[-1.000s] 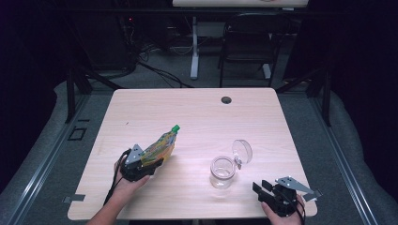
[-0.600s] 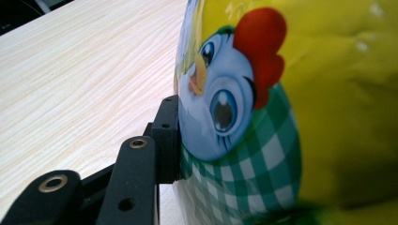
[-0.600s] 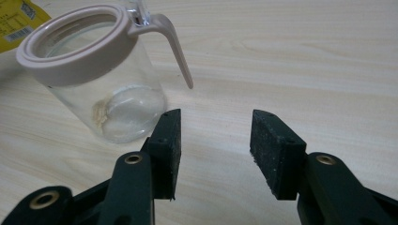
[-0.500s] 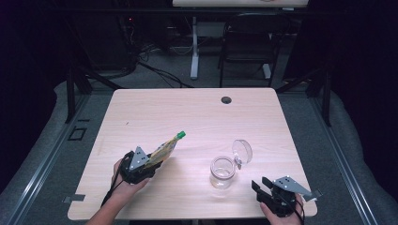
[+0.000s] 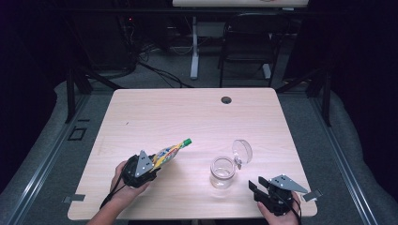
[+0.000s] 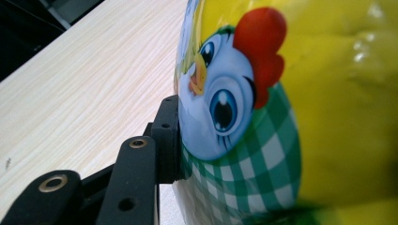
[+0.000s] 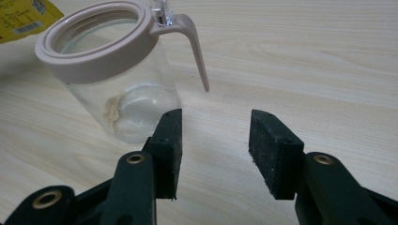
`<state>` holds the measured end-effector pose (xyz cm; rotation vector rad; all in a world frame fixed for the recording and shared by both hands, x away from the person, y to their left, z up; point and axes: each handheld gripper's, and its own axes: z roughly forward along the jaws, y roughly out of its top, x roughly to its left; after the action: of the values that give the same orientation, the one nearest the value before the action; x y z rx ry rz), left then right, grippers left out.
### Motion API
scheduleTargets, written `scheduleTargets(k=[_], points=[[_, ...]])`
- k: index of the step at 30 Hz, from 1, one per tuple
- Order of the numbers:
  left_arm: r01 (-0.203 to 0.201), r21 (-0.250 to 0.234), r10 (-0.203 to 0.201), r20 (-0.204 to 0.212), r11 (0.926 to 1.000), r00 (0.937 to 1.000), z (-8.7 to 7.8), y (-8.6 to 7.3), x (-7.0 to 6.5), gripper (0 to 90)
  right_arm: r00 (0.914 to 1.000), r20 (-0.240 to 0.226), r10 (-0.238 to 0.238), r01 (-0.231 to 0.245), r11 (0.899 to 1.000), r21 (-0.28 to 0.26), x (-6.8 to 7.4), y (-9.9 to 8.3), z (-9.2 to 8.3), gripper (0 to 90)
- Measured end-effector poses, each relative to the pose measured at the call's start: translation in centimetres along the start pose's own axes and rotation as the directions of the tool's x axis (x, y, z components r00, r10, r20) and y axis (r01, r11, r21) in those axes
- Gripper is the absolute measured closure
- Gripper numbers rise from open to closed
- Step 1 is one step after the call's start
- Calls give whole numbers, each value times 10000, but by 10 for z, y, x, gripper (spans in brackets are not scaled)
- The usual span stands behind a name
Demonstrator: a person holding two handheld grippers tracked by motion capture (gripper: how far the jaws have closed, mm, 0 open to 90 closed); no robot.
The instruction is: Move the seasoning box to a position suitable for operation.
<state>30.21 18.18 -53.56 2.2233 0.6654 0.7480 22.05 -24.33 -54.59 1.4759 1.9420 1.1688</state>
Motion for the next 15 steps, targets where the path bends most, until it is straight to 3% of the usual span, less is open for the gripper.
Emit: scheduleTargets(k=[6, 15], points=[[-359, 86, 359, -23, 9993, 9994, 1, 2, -7, 597, 10000, -67, -14, 13, 10000, -26, 1, 0, 0, 549], [-1148, 296, 1157, -323, 9929, 9928, 2, 4, -15, 598, 10000, -47, 52, -52, 10000, -4, 0, 0, 0, 549]])
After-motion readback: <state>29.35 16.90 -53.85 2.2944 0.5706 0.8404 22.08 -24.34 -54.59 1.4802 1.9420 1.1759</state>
